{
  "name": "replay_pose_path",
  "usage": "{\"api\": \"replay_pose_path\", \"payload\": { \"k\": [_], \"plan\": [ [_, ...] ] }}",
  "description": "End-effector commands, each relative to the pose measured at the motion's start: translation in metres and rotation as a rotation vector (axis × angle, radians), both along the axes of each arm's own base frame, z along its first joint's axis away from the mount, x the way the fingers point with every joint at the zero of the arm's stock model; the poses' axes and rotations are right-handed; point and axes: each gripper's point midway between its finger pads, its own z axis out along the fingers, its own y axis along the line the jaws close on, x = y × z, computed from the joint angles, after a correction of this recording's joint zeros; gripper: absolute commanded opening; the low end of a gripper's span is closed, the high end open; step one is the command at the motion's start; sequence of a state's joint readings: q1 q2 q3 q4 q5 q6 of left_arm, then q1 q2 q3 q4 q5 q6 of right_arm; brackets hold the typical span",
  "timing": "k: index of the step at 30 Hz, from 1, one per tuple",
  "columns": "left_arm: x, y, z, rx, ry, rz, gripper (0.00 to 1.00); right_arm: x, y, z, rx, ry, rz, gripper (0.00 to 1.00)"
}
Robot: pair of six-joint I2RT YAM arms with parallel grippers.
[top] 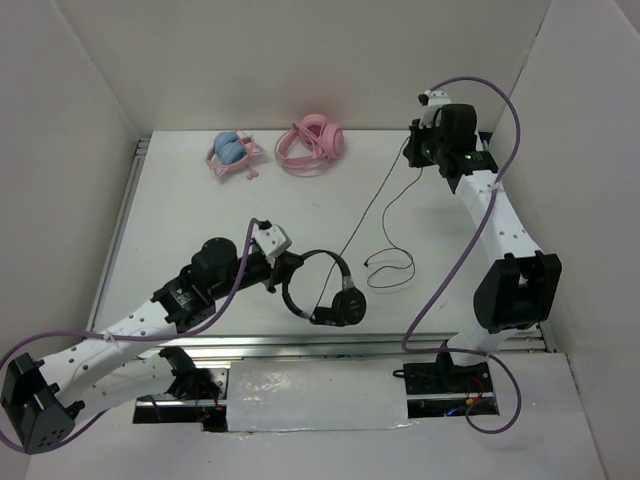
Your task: Wrap the headphones
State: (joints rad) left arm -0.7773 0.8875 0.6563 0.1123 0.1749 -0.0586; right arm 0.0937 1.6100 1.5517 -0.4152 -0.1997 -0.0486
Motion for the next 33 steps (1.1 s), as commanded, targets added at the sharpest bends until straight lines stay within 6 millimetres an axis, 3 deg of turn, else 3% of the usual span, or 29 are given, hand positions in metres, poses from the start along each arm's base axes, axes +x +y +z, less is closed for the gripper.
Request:
{"api": "replay_pose_path", "payload": {
  "k": [1,2,4,5,8,12,13,16,21,26,30,33],
  "plan": [
    [0.001,-0.006,0.038,-0.111,-0.026,0.019,0.00,-0.005,0.048,0.010,0.101,-0.089,0.181,0.00],
    [0.006,-0.006,0.042,-0.131,-0.025,0.048,0.00,-0.005,0.054,0.008,0.113,-0.102,0.185,0.00],
    [0.018,-0.005,0.064,-0.199,-0.034,0.099,0.00,-0.019,0.074,-0.020,0.123,-0.068,0.232,0.00],
    [0.023,-0.006,0.069,-0.211,-0.026,0.112,0.00,-0.020,0.082,-0.021,0.171,-0.072,0.237,0.00],
    [0.038,-0.004,0.113,-0.287,-0.029,0.131,0.00,-0.036,0.103,-0.056,0.250,0.006,0.285,0.00],
    [0.066,0.011,0.152,-0.375,0.003,0.238,0.00,-0.060,0.144,-0.065,0.347,0.024,0.427,0.00],
    [0.076,0.013,0.155,-0.377,0.012,0.278,0.00,-0.062,0.149,-0.063,0.350,0.006,0.434,0.00],
    [0.097,0.034,0.193,-0.417,-0.009,0.400,0.00,-0.076,0.165,-0.067,0.380,-0.011,0.453,0.00],
    [0.124,0.067,0.222,-0.454,-0.035,0.592,0.00,-0.106,0.190,-0.065,0.485,-0.019,0.578,0.00],
    [0.151,0.107,0.221,-0.480,-0.022,0.823,0.00,-0.144,0.214,-0.056,0.498,-0.049,0.670,0.00],
    [0.174,0.145,0.211,-0.441,-0.010,1.001,0.00,-0.180,0.209,-0.059,0.479,-0.079,0.649,0.00],
    [0.189,0.158,0.197,-0.421,0.025,1.065,0.00,-0.195,0.206,-0.065,0.438,-0.080,0.607,0.00]
  ]
}}
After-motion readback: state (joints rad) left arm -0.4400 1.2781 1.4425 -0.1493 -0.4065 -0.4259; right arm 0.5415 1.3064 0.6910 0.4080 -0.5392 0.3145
